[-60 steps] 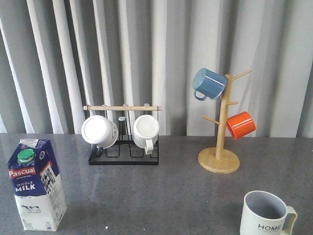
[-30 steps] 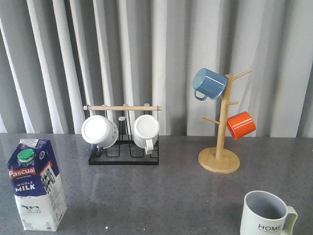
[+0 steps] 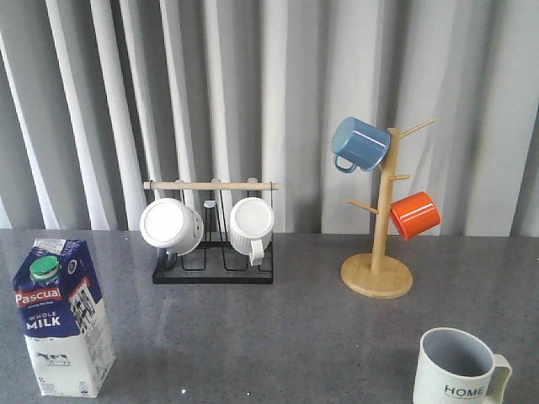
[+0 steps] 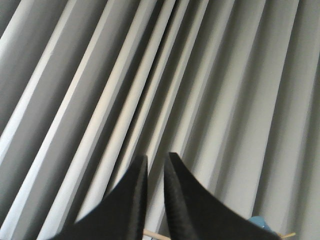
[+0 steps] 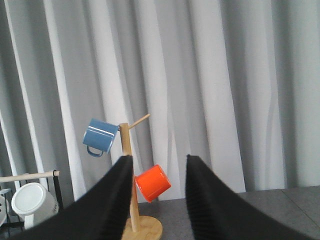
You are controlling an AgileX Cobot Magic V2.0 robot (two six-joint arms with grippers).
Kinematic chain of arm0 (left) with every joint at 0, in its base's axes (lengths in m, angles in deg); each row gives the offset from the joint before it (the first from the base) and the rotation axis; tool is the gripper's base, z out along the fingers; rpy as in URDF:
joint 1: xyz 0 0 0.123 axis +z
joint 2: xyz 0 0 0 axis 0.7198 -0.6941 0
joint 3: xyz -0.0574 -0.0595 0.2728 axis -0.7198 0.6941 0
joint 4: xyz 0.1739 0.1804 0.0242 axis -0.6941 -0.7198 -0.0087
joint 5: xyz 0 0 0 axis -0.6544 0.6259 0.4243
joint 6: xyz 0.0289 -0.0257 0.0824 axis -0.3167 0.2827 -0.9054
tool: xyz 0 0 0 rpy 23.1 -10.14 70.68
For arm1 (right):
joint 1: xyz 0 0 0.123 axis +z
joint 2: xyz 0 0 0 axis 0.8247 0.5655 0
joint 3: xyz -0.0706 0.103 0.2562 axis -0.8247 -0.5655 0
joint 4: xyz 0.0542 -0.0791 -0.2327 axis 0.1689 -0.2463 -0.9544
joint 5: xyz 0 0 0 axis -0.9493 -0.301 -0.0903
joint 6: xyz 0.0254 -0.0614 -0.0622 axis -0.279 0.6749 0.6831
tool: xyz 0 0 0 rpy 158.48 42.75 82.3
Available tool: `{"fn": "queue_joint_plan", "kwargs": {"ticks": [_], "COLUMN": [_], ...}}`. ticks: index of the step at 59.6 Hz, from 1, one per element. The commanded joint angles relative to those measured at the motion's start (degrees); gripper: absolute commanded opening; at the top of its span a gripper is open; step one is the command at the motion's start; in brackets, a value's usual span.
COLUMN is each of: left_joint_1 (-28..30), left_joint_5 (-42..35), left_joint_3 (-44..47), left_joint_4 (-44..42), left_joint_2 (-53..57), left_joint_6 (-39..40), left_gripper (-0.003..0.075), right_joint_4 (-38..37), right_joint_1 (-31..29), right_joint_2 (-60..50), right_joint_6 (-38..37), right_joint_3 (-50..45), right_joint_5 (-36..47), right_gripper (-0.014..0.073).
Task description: Place milk next to cup
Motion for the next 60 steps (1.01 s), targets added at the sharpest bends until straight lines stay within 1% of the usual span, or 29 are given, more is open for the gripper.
{"fn": "queue_joint_plan", "kwargs": {"ticks": [1,5,9,14,18,20,24,31,40,45,49,52,60], "left_joint_1": [0.1,0.1,0.1,0.1,0.1,0.1,0.1,0.1,0.0,0.0,0.0,0.0,0.0], "left_joint_5": [-1.8,-2.1,-3.8,-6.5,-8.0,-7.5,-4.8,4.5,15.9,21.5,24.8,26.6,27.4], "left_joint_3": [-3.6,-4.4,-4.4,-4.4,-4.6,-5.1,-6.7,-12.8,-22.2,-26.9,-29.5,-31.1,-32.2], "left_joint_4": [0.1,0.5,0.5,0.5,0.6,0.5,-0.4,-4.9,-9.1,-8.4,-7.2,-5.9,-0.4], "left_joint_2": [0.6,0.6,0.6,0.6,0.6,0.2,-1.6,-7.0,-16.8,-22.4,-25.9,-28.3,-31.8], "left_joint_6": [3.2,5.3,5.8,5.8,8.1,9.0,10.6,10.5,9.7,5.0,0.8,-2.6,-9.4], "left_gripper": [0.0185,0.0253,0.0306,0.0332,0.0329,0.0326,0.0325,0.0325,0.0326,0.0326,0.0326,0.0326,0.0326], "right_joint_4": [-0.6,-0.7,-1.0,-0.6,-0.8,-1.1,-1.0,-0.7,4.5,10.3,13.9,15.7,16.1], "right_joint_1": [-0.1,-0.1,-0.1,0.0,0.0,0.0,0.0,0.0,0.0,0.0,0.0,0.0,0.0], "right_joint_2": [4.5,6.5,7.2,7.3,7.3,7.7,9.3,13.7,21.3,25.5,28.6,31.1,35.5], "right_joint_6": [1.0,1.0,0.9,0.1,0.8,1.8,4.8,10.5,21.5,27.0,30.2,31.8,31.4], "right_joint_3": [4.9,5.9,5.9,5.9,5.9,6.0,7.5,14.6,26.1,32.0,34.1,33.9,29.7], "right_joint_5": [0.8,0.7,1.1,0.9,-0.2,-1.1,-4.9,-12.1,-22.3,-29.2,-34.3,-37.0,-40.7], "right_gripper": [0.0479,0.0557,0.0589,0.0589,0.0575,0.0567,0.0553,0.0552,0.0552,0.0552,0.055,0.055,0.055]}}
